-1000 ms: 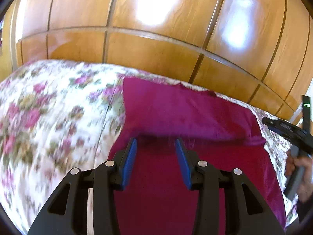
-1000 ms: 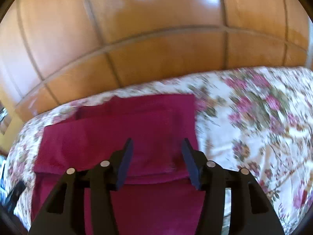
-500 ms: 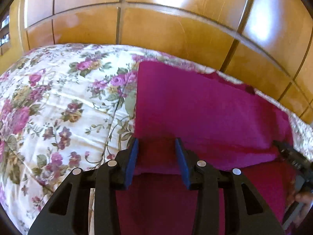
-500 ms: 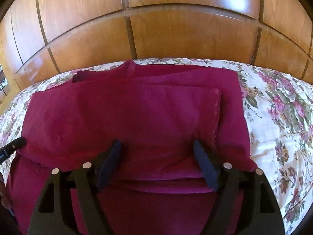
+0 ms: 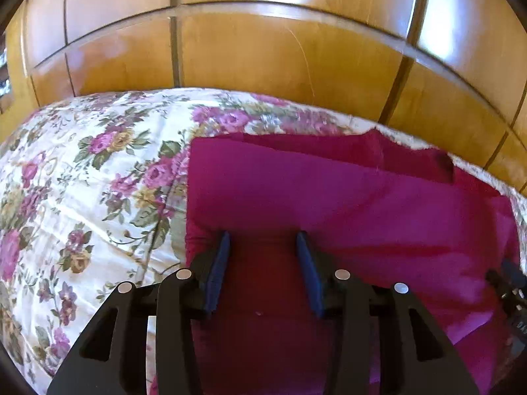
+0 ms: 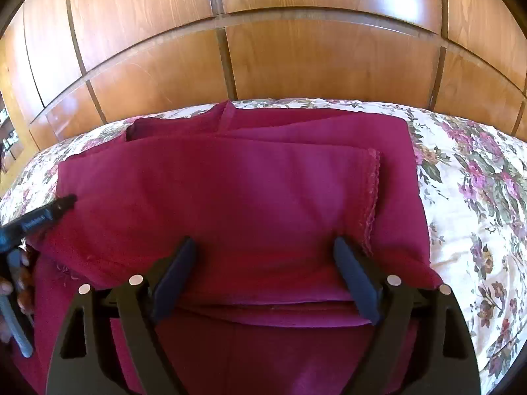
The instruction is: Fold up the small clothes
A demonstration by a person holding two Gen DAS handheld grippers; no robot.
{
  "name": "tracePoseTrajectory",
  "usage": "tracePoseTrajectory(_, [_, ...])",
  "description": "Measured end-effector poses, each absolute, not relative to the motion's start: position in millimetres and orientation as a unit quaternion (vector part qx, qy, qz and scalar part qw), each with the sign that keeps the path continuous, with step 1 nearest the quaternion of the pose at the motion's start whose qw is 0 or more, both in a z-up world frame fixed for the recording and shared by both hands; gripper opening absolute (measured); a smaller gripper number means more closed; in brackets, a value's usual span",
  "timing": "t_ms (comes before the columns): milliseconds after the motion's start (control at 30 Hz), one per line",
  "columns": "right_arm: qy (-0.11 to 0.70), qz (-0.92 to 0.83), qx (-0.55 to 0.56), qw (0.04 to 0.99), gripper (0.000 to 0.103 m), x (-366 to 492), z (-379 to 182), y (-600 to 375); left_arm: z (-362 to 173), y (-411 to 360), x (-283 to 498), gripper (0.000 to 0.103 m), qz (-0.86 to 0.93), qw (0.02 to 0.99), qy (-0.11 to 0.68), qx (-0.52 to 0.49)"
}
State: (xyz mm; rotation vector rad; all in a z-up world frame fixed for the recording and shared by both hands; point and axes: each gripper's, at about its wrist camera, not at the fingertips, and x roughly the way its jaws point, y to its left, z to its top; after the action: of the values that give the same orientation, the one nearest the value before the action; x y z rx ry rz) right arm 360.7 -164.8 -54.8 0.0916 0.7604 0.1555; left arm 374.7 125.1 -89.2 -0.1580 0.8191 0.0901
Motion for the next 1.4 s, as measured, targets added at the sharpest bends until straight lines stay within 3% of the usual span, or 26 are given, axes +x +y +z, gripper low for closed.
tracePoseTrajectory(233, [0.37, 0.076, 0.045, 0.925, 0.087, 361.4, -54.9, -164.1, -75.1, 125.6, 347.6, 0.042, 0.057, 0.919, 0.383, -0.078])
tracePoseTrajectory(300, [0.37, 0.076, 0.045, 0.925, 0.087, 361.4, -55.0, -164.0, -70.5, 124.3, 335.5, 0.054, 0.058, 0.922, 0.375, -0.074])
tracePoseTrajectory(933, [0.375, 0.07, 0.037, 0.923, 0.088, 362.5, -54.4, -161.0, -54.8, 138.0, 212.6, 0.055, 0.063, 0.922, 0.37, -0.097])
tracePoseTrajectory(1067, [0.383, 0.061, 0.018, 0.921, 0.098, 358.1, -48.3, -156.9, -55.3, 143.2, 189.3, 0.055, 0.067, 0.922, 0.371, -0.092])
tracePoseTrajectory(1400, [0.405, 0.079, 0.025, 0.911, 0.1, 305.4, -42.9, -165.5, -64.8, 164.3, 148.0, 0.055, 0.08, 0.914, 0.383, -0.108])
